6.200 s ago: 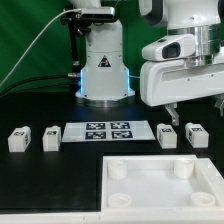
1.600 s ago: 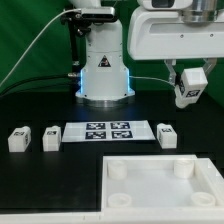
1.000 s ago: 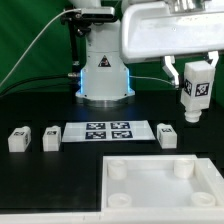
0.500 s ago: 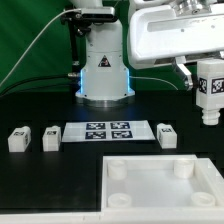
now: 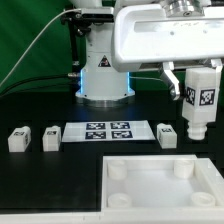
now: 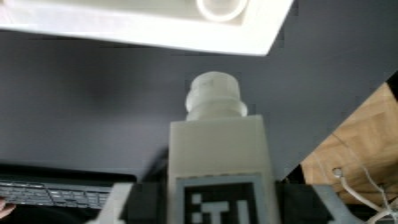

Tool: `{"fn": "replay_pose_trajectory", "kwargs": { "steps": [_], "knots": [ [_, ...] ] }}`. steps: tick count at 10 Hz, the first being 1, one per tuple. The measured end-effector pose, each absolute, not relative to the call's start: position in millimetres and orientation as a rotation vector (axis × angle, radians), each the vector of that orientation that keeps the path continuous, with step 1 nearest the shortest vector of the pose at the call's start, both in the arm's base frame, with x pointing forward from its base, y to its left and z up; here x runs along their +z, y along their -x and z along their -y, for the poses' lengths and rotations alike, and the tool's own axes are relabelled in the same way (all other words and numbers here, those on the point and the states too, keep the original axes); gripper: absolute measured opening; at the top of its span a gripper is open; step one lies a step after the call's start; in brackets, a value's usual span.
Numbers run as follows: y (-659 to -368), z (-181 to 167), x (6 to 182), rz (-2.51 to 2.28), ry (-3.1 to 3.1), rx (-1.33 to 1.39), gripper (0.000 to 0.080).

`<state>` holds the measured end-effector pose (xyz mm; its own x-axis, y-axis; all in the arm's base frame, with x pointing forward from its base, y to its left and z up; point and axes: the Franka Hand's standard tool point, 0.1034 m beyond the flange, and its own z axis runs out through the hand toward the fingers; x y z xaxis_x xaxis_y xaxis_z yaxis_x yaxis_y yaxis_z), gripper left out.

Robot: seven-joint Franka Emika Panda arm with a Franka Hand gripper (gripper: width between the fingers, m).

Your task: Assemble one leg

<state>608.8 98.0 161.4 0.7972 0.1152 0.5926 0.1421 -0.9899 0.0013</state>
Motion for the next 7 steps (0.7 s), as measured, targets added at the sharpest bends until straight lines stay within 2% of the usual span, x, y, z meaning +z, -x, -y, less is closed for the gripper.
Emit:
{"fn": "replay_pose_trajectory", "kwargs": {
  "steps": [1, 5, 6, 7],
  "knots": [
    [-617.2, -88.0, 155.7, 0.176, 2.938, -0.962, 0.029],
    [-616.5, -88.6, 153.9, 0.174, 2.935, -0.955, 0.029],
    [-615.4, -90.5, 149.2, 0.177, 2.93, -0.967, 0.029],
    [-612.6, -96.8, 132.0, 0.184, 2.925, -0.963, 0.029]
  ]
}}
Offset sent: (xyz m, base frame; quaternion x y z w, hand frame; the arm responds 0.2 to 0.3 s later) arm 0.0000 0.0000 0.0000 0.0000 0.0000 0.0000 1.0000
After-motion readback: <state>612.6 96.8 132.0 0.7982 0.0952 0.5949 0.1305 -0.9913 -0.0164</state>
